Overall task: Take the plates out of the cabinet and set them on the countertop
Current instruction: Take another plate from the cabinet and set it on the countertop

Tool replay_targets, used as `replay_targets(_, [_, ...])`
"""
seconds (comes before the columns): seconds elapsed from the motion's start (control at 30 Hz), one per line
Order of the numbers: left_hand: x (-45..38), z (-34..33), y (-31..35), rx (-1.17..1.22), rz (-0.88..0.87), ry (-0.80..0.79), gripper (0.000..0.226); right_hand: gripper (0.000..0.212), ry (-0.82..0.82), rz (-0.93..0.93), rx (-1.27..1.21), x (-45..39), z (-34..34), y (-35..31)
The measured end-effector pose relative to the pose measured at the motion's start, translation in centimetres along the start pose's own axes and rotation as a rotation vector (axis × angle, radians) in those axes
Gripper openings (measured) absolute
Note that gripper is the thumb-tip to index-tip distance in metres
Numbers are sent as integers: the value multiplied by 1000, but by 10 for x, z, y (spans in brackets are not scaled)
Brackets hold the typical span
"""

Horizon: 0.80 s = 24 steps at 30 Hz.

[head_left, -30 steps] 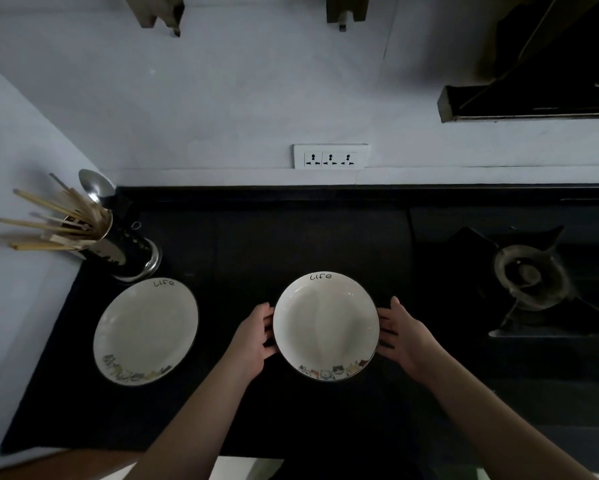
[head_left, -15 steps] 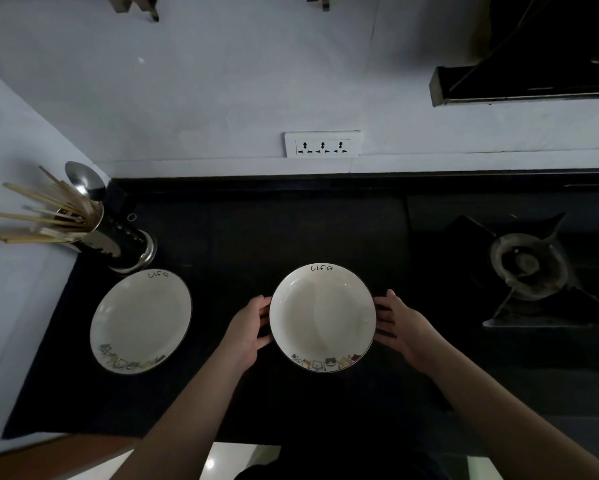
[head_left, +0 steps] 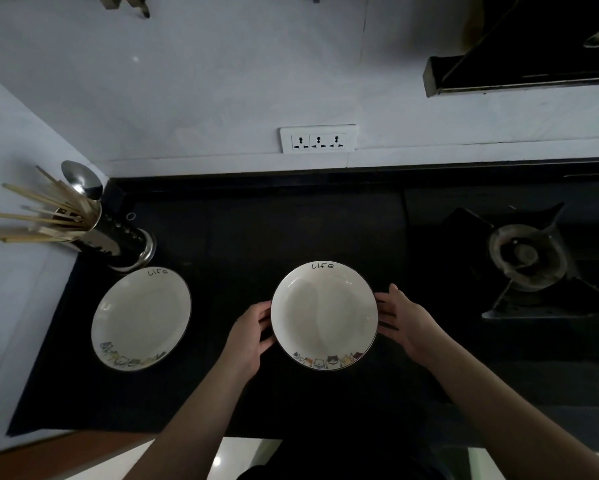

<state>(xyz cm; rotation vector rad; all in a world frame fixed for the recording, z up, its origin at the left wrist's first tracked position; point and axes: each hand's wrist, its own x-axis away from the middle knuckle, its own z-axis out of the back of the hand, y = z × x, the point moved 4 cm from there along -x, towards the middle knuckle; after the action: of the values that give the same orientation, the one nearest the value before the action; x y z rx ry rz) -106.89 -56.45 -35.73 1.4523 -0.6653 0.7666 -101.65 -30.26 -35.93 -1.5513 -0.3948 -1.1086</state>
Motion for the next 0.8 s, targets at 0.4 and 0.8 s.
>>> replay_targets(0.4, [2,22,22,-93,-34,-25,38,44,13,47,88,-3,7,-3])
replay_targets(0.8, [40,71,50,-1058,-634,140,43,52,-16,574,855,43,-20,-21])
